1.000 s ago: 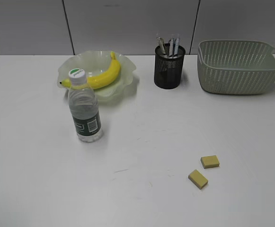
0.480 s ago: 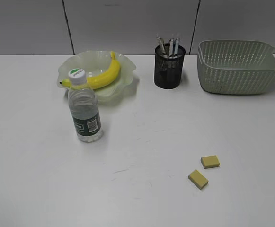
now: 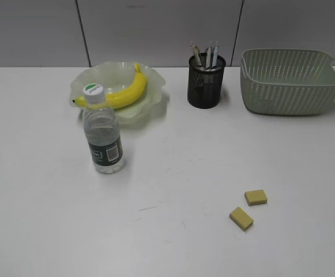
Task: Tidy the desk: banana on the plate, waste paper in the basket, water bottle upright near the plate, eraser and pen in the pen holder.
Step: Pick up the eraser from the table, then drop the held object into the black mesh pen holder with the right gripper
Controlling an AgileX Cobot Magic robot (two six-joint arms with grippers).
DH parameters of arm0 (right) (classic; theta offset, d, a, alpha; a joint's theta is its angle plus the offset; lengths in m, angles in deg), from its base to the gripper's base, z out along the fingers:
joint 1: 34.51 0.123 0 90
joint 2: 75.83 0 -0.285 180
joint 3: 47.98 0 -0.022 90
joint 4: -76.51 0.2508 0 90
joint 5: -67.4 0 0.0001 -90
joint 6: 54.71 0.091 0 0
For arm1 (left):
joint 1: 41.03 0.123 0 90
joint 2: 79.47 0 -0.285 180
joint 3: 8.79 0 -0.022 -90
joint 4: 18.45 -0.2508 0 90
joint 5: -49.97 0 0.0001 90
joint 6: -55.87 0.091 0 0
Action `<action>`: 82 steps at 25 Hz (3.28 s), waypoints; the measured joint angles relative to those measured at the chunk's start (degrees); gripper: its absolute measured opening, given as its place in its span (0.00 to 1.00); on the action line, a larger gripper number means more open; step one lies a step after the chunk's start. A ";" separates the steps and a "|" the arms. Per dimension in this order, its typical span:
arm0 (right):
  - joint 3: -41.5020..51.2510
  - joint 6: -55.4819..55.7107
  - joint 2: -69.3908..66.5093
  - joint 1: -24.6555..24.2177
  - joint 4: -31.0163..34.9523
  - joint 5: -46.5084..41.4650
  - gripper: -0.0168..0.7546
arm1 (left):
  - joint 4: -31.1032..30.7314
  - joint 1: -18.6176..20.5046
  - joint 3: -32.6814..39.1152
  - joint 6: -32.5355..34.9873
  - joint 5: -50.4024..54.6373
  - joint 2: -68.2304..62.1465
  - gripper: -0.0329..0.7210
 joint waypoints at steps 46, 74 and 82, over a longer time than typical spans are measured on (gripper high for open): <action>-16.86 -70.10 -74.31 2.79 19.34 15.16 0.29 | -0.90 20.63 0.00 0.00 -0.05 4.71 0.38; -58.63 -60.86 -94.18 -3.81 54.50 42.28 0.29 | -1.03 20.63 0.00 -0.05 -0.05 4.71 0.36; -58.63 -60.80 -93.92 -3.71 54.18 41.11 0.71 | -1.03 20.63 0.00 -0.05 -0.05 4.71 0.36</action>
